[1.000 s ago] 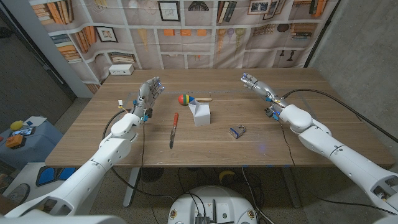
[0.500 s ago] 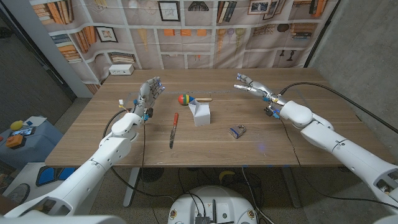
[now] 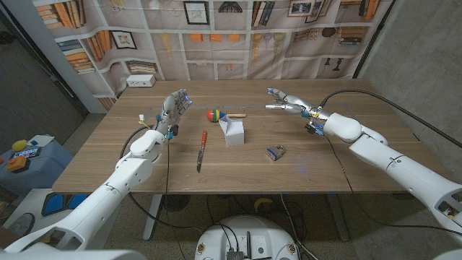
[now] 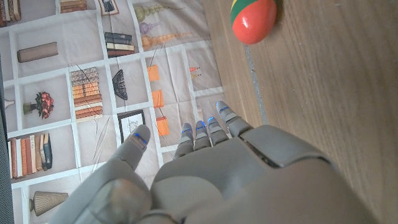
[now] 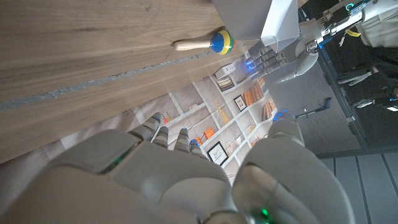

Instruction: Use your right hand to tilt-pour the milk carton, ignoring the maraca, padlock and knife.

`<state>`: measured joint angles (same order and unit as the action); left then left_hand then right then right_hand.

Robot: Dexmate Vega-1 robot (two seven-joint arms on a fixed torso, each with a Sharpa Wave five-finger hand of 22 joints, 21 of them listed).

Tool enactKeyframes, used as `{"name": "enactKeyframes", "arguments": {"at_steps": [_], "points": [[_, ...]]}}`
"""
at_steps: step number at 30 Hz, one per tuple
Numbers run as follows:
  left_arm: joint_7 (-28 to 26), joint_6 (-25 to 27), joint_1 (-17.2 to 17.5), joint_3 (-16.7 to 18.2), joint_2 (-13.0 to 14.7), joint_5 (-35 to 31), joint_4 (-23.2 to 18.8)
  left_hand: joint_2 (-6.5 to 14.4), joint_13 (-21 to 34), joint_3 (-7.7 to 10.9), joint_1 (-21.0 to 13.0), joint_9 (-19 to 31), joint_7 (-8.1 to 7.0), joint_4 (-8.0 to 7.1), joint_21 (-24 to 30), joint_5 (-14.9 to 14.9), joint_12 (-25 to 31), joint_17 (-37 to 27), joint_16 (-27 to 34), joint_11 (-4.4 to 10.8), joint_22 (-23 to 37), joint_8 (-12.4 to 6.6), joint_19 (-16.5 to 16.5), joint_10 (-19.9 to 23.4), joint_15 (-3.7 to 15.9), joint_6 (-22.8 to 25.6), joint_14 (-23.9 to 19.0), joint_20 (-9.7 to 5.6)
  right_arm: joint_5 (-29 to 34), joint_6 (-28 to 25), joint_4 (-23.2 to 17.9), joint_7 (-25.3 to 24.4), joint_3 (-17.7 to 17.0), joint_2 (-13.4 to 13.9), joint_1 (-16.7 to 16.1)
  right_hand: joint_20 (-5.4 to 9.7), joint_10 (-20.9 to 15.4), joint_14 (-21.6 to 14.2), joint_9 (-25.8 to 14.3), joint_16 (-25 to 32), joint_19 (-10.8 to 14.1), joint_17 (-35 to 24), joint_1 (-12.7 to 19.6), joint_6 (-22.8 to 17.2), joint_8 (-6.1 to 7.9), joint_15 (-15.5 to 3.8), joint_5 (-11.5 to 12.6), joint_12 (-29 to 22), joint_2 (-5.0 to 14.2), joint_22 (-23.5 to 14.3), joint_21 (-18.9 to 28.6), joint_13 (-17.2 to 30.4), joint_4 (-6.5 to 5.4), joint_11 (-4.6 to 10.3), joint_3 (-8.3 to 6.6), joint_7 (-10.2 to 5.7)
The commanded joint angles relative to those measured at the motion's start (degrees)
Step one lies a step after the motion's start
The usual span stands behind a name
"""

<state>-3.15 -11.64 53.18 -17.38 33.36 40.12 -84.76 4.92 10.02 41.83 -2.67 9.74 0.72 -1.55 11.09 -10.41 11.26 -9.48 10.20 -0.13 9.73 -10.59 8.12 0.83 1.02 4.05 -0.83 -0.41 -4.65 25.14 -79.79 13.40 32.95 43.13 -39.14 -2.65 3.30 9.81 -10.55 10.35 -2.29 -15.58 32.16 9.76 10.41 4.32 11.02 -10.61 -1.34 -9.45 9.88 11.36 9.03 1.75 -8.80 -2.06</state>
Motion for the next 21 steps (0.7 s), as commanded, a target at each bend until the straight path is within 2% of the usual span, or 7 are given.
{"name": "enactKeyframes", "arguments": {"at_steps": [1, 6, 10, 21], "points": [[0.0, 1.2, -0.4, -0.2, 0.4, 0.1, -0.1, 3.9, 0.1, 0.48, 0.1, 0.3, 0.16, 0.12, 0.3, -0.1, 0.2, -0.2, 0.2, -0.20, 0.1, -0.25, 0.7, 0.6, -0.13, 0.4, -0.5, 0.01, 4.0, -0.4, -0.9, 1.7, 1.8, 0.4, 2.2, -0.50, 0.0, 4.2, -0.2, 0.4, -2.2, 0.1, 1.6, 2.0, 0.68, 1.09, 0.1, -0.6, -0.31, -0.3, -0.3, 0.2, 0.55, -0.17, -0.31, 0.42], [0.4, 1.4, -0.9, -0.3, 0.2, 0.3, 0.4, 3.9, 0.1, 0.53, 0.1, 0.3, 0.25, 0.08, 0.3, -0.1, 0.2, -0.2, 0.2, -0.26, 0.2, -0.21, 0.8, 0.8, -0.17, 0.5, -0.7, -0.03, 4.6, 0.4, -0.2, 4.4, 3.1, 0.0, 3.9, -0.81, 0.7, 5.1, -0.3, 0.4, -3.0, 0.2, 2.2, 2.4, 0.67, 1.59, -0.1, -0.4, -0.16, -0.3, -0.1, 0.2, 0.62, -0.30, -0.71, 0.65], [0.8, 1.5, -1.2, -0.5, 0.0, 0.4, 0.8, 4.0, 0.1, 0.56, 0.2, 0.3, 0.31, 0.00, 0.3, -0.1, 0.2, -0.2, 0.2, -0.41, 0.2, -0.20, 0.9, 0.9, -0.24, 0.6, -0.8, -0.05, 5.0, 0.1, -0.6, 6.1, 3.7, 0.2, 4.7, -0.95, 2.7, 6.1, -0.3, 0.5, -3.4, 0.3, 3.2, 3.7, 0.41, 2.04, -0.1, 0.1, 0.10, -0.3, 0.2, 0.3, 0.67, -0.60, -1.31, 0.83], [1.2, 1.6, -1.4, -0.6, 0.0, 0.6, 1.2, 4.1, 0.1, 0.63, 0.4, 0.3, 0.45, -0.15, 0.3, -0.1, 0.1, -0.3, 0.2, -0.65, 0.2, -0.19, 1.0, 1.0, -0.30, 0.8, -0.8, 0.10, 8.3, -0.3, -1.7, 7.9, 5.2, 0.5, 6.2, -1.64, 4.8, 7.2, -0.3, 0.5, -3.9, 0.5, 4.1, 5.8, 0.06, 2.78, -0.2, 0.3, 0.07, -0.4, 0.4, 0.3, 0.70, -0.73, -1.83, 1.31]]}}
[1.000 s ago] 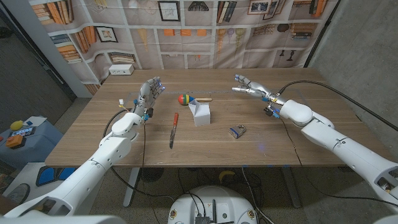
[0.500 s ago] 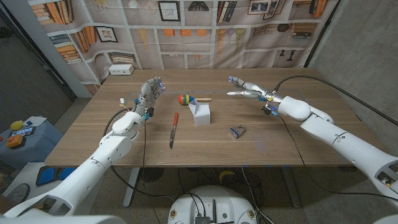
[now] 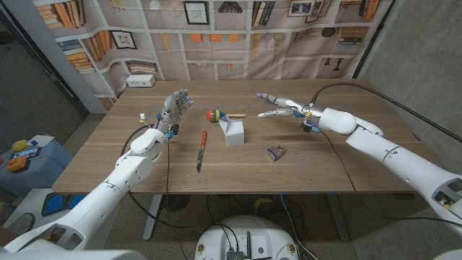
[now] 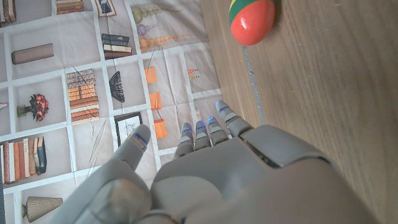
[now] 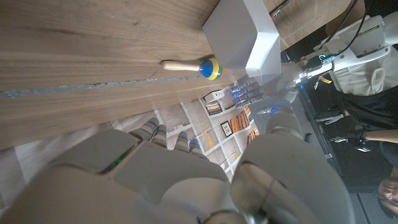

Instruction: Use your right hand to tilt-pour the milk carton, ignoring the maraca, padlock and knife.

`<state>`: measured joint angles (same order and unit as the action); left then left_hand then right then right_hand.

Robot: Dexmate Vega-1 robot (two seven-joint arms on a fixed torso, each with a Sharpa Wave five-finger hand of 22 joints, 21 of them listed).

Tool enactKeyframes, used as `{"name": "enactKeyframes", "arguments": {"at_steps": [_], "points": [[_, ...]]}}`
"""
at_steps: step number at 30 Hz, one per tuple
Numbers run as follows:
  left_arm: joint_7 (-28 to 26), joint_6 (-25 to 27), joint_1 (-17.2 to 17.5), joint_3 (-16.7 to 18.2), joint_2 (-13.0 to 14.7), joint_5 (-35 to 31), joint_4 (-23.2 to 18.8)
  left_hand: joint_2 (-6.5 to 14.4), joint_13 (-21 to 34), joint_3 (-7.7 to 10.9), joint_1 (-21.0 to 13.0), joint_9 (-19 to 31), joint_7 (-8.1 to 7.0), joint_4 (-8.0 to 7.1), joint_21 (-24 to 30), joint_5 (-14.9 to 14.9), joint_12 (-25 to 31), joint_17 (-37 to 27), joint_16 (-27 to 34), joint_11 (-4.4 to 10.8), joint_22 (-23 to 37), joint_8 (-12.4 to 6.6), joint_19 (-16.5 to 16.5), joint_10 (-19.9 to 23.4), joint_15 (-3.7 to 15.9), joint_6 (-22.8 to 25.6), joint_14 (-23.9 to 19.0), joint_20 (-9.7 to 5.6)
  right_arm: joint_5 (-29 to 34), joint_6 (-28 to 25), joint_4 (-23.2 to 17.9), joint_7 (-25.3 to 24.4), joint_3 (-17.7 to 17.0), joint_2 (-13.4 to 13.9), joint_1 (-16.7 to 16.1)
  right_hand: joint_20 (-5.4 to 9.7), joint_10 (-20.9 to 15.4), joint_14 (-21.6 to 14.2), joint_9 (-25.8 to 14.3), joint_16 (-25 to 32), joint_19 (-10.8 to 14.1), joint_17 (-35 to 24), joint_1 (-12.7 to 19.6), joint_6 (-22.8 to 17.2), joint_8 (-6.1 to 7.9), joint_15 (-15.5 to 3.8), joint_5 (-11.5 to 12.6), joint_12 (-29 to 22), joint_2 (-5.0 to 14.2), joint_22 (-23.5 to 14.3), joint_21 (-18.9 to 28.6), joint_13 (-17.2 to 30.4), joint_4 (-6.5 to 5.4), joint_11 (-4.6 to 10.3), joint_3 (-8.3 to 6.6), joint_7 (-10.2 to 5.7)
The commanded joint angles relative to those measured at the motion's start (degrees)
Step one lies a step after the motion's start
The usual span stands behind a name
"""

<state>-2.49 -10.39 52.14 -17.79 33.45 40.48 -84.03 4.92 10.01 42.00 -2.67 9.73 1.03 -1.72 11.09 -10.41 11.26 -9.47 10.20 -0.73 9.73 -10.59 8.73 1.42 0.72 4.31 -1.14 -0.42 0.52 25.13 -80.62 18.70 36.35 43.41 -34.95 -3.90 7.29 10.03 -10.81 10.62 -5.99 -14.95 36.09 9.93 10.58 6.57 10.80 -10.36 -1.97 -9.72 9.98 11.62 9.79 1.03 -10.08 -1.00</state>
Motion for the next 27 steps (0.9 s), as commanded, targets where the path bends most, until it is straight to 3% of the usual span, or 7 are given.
{"name": "enactKeyframes", "arguments": {"at_steps": [1, 27], "points": [[0.5, 0.4, -0.4, -0.2, -0.1, 0.3, 0.5, 4.1, 0.1, 0.47, 0.4, 0.3, 0.16, -0.01, 0.3, -0.1, 0.1, -0.3, 0.2, 0.03, 0.2, -0.19, 0.4, 0.5, -0.02, 0.6, -0.6, 0.10, 3.3, -0.2, -0.8, 2.8, 1.9, 0.1, 2.2, -0.40, 0.8, 7.0, -0.1, 0.3, -0.2, -0.1, 0.3, 5.6, -0.09, 0.62, 0.0, 0.0, 0.70, -0.1, 0.4, 0.1, -0.06, 0.05, -0.59, 0.25], [2.1, 0.6, 0.0, -0.3, 0.2, 1.1, 0.7, 4.3, 0.1, 0.69, 0.7, 0.3, 0.31, -0.34, 0.3, -0.1, 0.1, -0.3, 0.2, 0.01, 0.2, -0.13, 0.8, 0.8, -0.06, 0.9, -0.8, 0.59, 13.7, -2.4, -3.0, 2.9, 5.9, -1.9, 5.1, -1.42, 1.3, 6.9, -0.2, 0.9, -0.2, 0.1, 2.2, 6.8, 0.17, 2.24, 1.0, -0.5, 1.11, -0.1, 0.6, 0.2, 0.10, -1.48, -1.79, 0.30]]}}
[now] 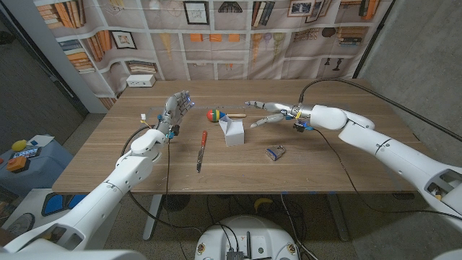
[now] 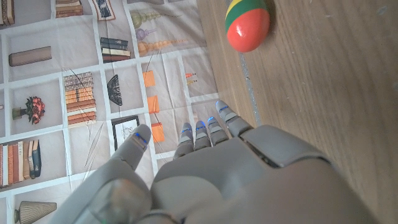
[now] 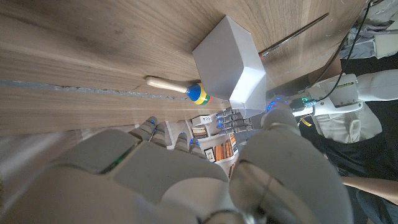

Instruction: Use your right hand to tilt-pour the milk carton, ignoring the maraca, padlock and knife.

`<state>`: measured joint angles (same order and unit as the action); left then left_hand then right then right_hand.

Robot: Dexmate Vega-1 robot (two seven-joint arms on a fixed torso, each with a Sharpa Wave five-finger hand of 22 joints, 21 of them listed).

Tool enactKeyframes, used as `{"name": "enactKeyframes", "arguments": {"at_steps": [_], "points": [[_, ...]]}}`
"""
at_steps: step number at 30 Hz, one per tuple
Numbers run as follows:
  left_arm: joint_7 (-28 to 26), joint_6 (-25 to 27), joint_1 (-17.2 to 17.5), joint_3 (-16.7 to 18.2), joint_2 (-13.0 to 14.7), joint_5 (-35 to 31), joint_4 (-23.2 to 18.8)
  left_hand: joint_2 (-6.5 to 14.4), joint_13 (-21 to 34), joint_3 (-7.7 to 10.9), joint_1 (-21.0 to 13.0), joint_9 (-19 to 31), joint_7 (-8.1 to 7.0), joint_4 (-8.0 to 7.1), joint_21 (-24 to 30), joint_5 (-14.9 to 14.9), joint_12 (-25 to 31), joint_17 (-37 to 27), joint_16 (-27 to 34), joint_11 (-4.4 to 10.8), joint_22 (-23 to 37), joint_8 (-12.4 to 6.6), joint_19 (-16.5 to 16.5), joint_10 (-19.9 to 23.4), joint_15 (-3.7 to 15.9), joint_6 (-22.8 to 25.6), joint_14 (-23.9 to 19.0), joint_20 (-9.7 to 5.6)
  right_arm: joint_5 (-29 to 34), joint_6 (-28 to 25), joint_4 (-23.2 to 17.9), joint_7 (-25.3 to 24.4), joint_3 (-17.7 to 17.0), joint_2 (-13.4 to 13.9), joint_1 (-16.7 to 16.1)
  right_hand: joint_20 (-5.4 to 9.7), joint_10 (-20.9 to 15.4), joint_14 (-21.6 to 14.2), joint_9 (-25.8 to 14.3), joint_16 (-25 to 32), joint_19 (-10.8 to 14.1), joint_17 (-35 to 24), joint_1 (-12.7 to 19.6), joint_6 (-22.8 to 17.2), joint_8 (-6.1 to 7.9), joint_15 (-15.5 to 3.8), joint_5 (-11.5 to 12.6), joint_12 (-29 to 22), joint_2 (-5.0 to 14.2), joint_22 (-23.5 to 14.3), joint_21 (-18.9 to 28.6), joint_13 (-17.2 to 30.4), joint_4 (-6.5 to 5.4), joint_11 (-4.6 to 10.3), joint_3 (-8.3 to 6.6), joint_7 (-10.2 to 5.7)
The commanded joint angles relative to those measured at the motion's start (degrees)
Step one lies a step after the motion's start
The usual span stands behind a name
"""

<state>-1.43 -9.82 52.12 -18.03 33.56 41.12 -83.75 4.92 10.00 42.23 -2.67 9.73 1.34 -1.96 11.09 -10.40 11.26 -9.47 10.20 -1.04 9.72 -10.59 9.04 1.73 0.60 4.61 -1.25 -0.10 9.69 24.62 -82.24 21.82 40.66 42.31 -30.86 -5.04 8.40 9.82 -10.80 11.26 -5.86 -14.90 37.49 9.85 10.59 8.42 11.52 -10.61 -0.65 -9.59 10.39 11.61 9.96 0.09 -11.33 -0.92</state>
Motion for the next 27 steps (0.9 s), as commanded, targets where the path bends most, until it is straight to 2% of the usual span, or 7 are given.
{"name": "enactKeyframes", "arguments": {"at_steps": [1, 14, 17, 27], "points": [[1.1, 0.1, 0.0, -0.1, 0.1, 0.5, 0.5, 4.3, 0.1, 0.46, 0.7, 0.3, -0.01, -0.12, 0.3, -0.1, 0.1, -0.3, 0.2, 0.26, 0.2, -0.14, 0.5, 0.5, 0.06, 0.6, -0.7, 0.27, 4.6, -2.2, -1.4, 0.0, 1.8, -0.9, 1.1, -0.32, 0.2, 7.1, -0.2, 0.3, -0.4, 0.0, 0.8, 6.9, 0.18, 0.49, 0.3, -0.3, -0.24, -0.2, 0.2, 0.2, -0.07, -0.57, -0.55, 0.25], [2.5, 0.5, -0.8, -0.4, 0.1, 0.9, 1.5, 4.4, 0.1, 0.58, 0.8, 0.3, 0.07, -0.26, 0.3, -0.1, 0.1, -0.3, 0.2, 0.15, 0.2, -0.13, 0.5, 0.6, -0.02, 0.8, -0.9, 0.32, 7.6, -5.6, -0.9, 1.9, 4.3, -2.5, 3.2, -0.52, 0.5, 7.3, -0.2, 0.4, -0.4, 0.0, 0.9, 7.7, 0.13, 0.86, 0.4, -0.5, -0.71, -0.2, 0.3, 0.4, -0.24, -1.67, -0.60, 0.53], [2.7, 0.5, -0.9, -0.5, 0.1, 1.1, 1.7, 4.4, 0.2, 0.60, 0.8, 0.3, 0.09, -0.29, 0.3, -0.1, 0.1, -0.3, 0.2, 0.16, 0.2, -0.14, 0.6, 0.6, -0.06, 0.9, -1.0, 0.37, 12.8, -8.1, -2.4, 1.2, 5.7, -2.0, 3.7, -0.61, 0.5, 7.3, -0.2, 0.5, -0.3, 0.0, 1.0, 8.0, 0.11, 0.95, 0.4, -0.5, -0.76, -0.2, 0.3, 0.4, -0.25, -1.68, -0.65, 0.54], [3.5, 0.7, -1.2, -0.6, 0.0, 1.4, 2.3, 4.3, 0.2, 0.66, 0.8, 0.3, 0.13, -0.37, 0.3, -0.1, 0.1, -0.3, 0.2, 0.21, 0.2, -0.13, 0.7, 0.7, -0.09, 1.0, -1.1, 0.42, 13.9, -9.3, -1.3, 1.5, 7.0, -3.2, 4.6, -0.69, 0.1, 6.7, -0.3, 0.8, 0.6, 0.1, 1.6, 8.0, 0.33, 0.91, 0.7, -0.9, -0.73, -0.2, 0.7, 0.5, -0.17, -1.66, -1.03, 0.61]]}}
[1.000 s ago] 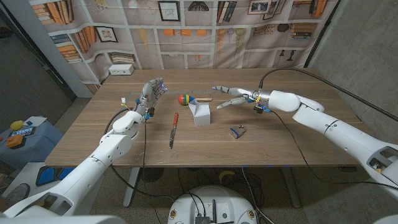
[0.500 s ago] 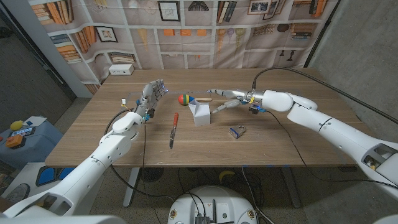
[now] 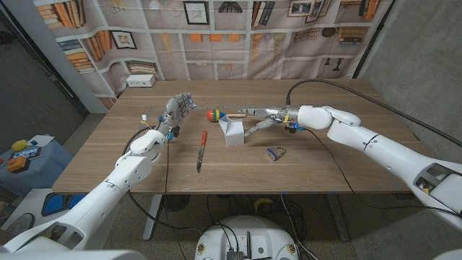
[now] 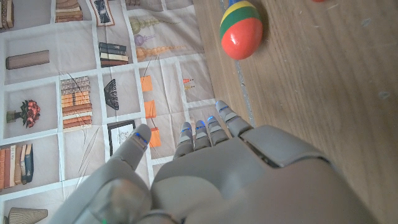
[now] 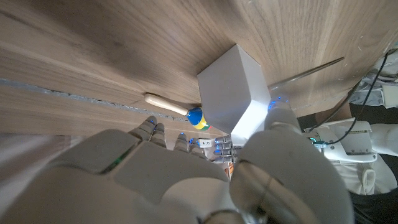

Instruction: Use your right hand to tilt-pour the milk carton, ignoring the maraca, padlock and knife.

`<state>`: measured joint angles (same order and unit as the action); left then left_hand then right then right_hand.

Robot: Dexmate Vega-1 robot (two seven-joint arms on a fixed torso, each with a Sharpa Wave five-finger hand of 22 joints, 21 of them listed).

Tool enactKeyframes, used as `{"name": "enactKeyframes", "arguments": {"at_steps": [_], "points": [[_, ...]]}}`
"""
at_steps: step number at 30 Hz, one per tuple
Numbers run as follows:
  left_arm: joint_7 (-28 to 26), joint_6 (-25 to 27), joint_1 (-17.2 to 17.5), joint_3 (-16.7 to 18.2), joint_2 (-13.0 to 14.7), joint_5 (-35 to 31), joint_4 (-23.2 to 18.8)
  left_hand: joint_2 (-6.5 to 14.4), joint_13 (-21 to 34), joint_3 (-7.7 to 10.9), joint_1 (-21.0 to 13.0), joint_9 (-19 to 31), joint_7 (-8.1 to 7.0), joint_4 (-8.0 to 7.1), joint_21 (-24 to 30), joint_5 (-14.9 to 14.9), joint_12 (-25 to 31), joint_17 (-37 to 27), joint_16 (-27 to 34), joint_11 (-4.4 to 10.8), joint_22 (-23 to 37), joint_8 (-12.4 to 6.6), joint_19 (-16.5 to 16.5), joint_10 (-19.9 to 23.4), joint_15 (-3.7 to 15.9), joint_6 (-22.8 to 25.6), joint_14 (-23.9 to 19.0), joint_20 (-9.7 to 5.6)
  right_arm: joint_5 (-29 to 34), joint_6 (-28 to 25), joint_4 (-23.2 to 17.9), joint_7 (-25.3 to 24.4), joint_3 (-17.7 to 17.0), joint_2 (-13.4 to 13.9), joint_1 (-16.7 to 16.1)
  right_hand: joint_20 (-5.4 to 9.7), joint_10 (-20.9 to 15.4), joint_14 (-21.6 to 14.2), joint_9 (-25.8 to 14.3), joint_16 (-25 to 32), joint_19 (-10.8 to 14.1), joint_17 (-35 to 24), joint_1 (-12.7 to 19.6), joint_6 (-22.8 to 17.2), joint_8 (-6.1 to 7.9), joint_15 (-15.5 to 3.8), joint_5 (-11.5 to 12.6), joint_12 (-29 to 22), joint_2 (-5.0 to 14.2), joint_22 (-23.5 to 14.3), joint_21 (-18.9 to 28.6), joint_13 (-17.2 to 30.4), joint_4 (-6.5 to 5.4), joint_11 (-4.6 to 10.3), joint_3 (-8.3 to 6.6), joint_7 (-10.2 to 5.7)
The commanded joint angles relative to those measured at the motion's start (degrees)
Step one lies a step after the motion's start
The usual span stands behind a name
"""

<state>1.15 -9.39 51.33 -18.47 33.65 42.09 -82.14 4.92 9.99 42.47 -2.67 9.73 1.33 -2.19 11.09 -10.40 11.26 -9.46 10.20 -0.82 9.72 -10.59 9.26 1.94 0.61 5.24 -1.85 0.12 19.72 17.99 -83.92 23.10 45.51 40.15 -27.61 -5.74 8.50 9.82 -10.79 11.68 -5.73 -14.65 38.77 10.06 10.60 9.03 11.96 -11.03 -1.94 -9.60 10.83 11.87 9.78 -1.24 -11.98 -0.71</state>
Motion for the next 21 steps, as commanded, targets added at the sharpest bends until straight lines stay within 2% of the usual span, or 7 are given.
{"name": "enactKeyframes", "arguments": {"at_steps": [1, 15, 21], "points": [[0.9, 0.2, -0.4, -0.2, -0.1, 0.4, 0.7, 4.3, 0.2, 0.43, 0.9, 0.3, 0.14, -0.15, 0.3, -0.1, 0.1, -0.3, 0.2, -0.06, 0.2, -0.12, 0.5, 0.5, -0.14, 0.4, -0.5, 0.18, 3.8, -2.7, 0.5, 0.2, 2.2, -1.1, 1.4, 0.00, 0.0, 6.7, -0.3, 0.4, 0.5, -0.2, 0.3, 7.8, 0.33, 0.29, 0.3, -0.4, 0.56, -0.2, 0.3, 0.2, 0.00, -0.34, -0.39, 0.41], [1.5, 0.5, -1.0, -0.7, -0.6, 0.5, 1.9, 4.3, 0.2, 0.54, 1.0, 0.3, 0.14, -0.35, 0.4, -0.1, 0.1, -0.3, 0.2, -0.14, 0.2, -0.11, 0.8, 0.9, -0.07, 0.6, -0.8, 0.46, 3.9, -3.6, 1.7, 0.2, 3.4, -2.3, 2.1, -0.21, -1.2, 5.6, -0.3, 0.9, 1.7, -0.1, 1.6, 7.1, 0.93, 0.52, 0.7, -1.1, 0.64, -0.2, 0.6, 0.4, 0.17, -0.30, -1.10, 0.35], [1.7, 0.7, -1.4, -1.1, -0.9, 0.4, 2.5, 4.3, 0.2, 0.56, 1.0, 0.3, 0.23, -0.43, 0.4, -0.1, 0.1, -0.3, 0.2, -0.34, 0.2, -0.14, 0.9, 1.0, -0.12, 0.8, -0.9, 0.52, 3.7, -3.1, 2.0, -0.9, 3.6, -2.8, 1.9, -0.12, -2.7, 4.6, -0.4, 1.4, 2.7, -0.1, 2.5, 5.8, 1.55, 0.06, 0.9, -1.7, 0.68, -0.2, 0.8, 0.5, 0.23, -0.08, -1.63, -0.29]]}}
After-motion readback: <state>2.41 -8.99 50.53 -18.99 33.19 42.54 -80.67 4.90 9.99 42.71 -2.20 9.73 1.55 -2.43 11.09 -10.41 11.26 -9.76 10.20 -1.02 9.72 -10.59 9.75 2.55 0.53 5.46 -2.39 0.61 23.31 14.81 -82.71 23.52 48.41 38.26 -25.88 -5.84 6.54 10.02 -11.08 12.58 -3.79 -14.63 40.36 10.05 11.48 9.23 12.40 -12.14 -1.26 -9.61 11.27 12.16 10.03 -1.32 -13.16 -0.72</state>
